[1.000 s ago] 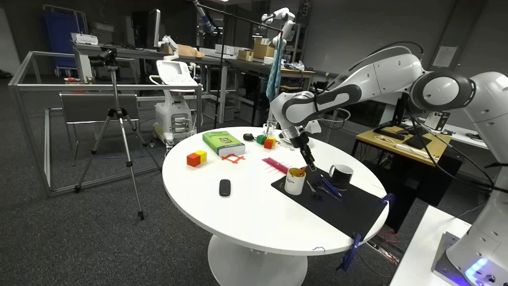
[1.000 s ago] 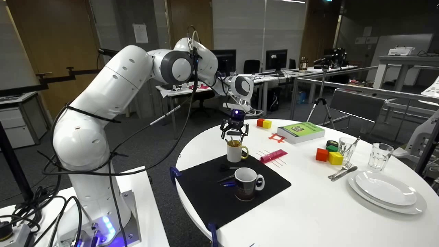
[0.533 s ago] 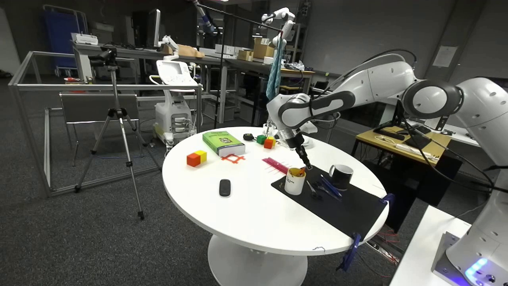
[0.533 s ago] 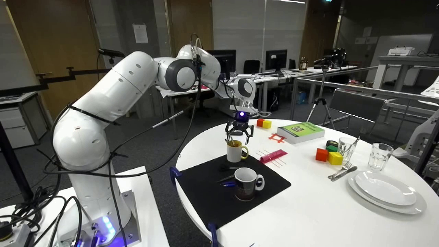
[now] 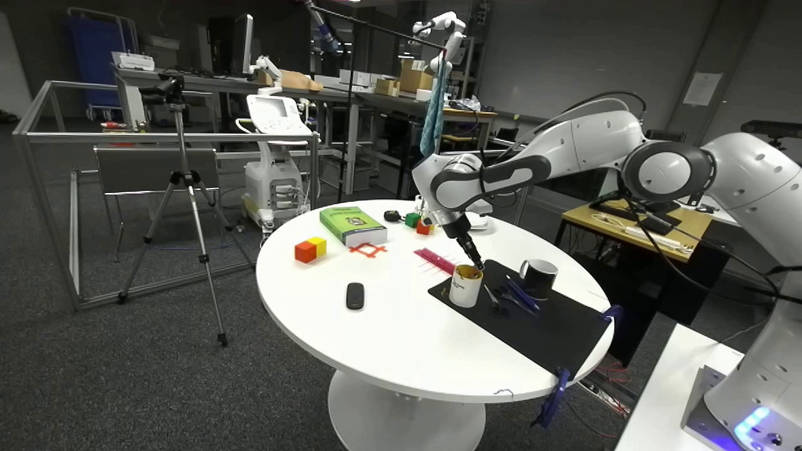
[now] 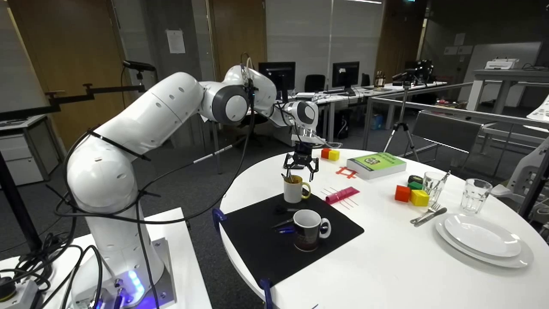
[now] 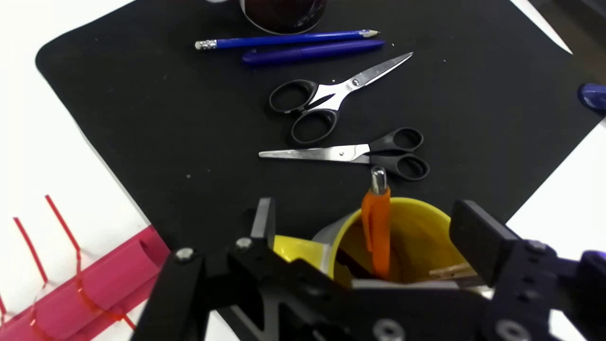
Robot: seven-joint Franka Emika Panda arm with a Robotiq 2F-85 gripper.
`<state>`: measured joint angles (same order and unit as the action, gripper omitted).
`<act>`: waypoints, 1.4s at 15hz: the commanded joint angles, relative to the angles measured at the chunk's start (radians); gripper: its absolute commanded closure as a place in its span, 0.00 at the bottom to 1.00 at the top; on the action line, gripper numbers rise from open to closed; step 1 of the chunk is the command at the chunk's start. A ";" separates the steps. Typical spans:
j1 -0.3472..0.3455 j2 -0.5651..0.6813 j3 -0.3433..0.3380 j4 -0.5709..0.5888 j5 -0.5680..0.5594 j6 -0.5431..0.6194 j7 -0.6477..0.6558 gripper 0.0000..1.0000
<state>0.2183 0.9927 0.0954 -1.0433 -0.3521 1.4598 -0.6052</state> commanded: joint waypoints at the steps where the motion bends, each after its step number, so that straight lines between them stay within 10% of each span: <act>1: 0.022 0.032 0.001 0.070 -0.028 -0.015 -0.045 0.00; 21: 0.049 0.005 -0.055 0.015 -0.136 -0.003 -0.007 0.04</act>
<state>0.2621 1.0168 0.0480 -1.0005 -0.4728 1.4568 -0.6202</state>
